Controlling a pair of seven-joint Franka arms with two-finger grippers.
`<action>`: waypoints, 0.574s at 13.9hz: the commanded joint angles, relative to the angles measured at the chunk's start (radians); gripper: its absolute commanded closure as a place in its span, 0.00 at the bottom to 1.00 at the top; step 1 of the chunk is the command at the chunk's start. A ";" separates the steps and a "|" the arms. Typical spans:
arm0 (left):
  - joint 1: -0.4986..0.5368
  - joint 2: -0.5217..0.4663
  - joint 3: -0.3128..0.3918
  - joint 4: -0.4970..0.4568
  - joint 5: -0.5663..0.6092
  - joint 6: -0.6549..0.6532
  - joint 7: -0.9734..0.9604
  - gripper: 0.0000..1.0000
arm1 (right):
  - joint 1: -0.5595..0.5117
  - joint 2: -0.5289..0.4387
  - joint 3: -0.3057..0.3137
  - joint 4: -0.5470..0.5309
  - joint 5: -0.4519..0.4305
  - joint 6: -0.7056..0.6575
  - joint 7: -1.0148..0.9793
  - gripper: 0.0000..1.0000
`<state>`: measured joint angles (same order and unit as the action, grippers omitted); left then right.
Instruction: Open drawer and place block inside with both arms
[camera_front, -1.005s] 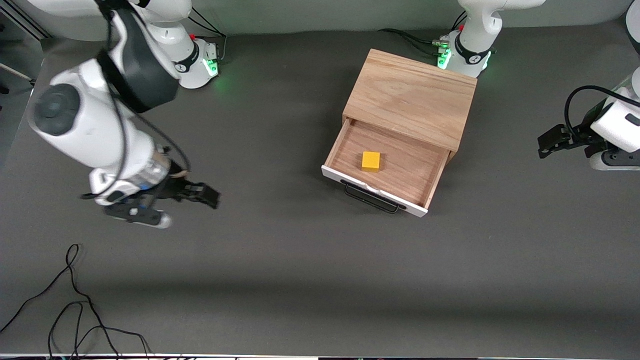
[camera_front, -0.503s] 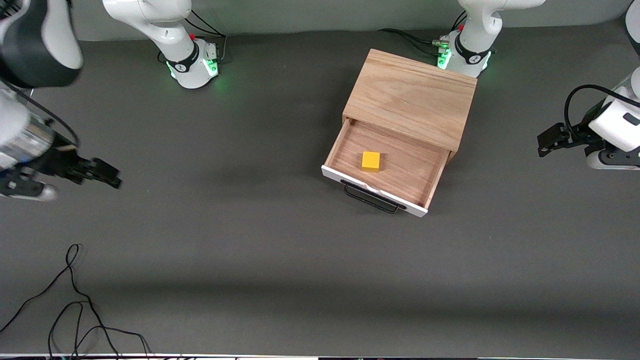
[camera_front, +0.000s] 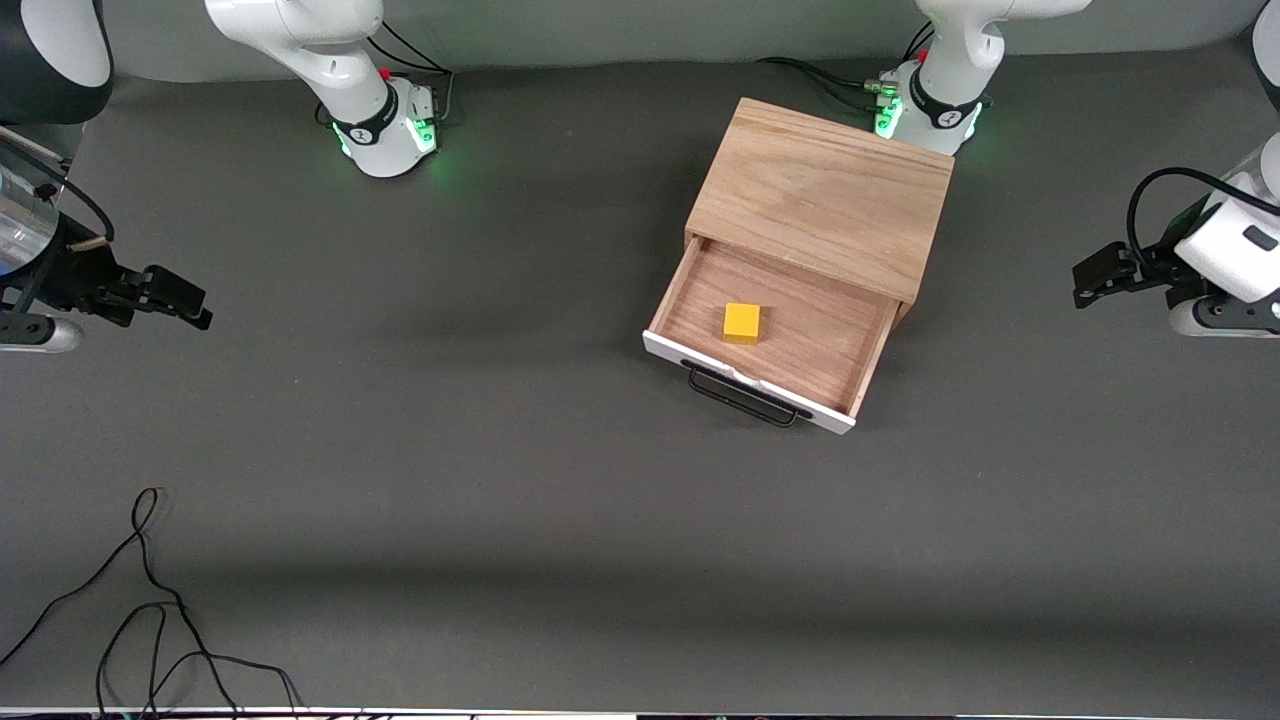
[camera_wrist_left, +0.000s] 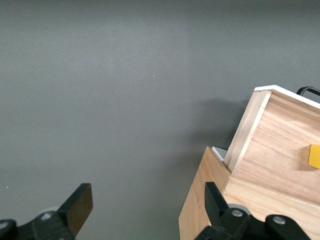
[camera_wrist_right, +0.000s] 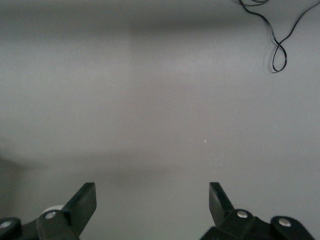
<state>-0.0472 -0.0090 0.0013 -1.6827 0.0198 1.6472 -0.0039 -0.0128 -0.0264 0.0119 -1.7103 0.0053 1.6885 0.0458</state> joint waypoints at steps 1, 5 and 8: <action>-0.006 -0.025 0.009 -0.018 -0.015 -0.010 0.018 0.00 | 0.004 0.013 -0.009 0.020 0.007 -0.027 -0.127 0.00; -0.005 -0.017 0.009 -0.011 -0.017 -0.012 0.016 0.00 | 0.007 0.045 -0.006 0.057 0.009 -0.027 -0.109 0.00; -0.005 -0.012 0.011 -0.006 -0.018 -0.012 0.019 0.00 | 0.007 0.072 -0.006 0.086 0.006 -0.027 -0.084 0.00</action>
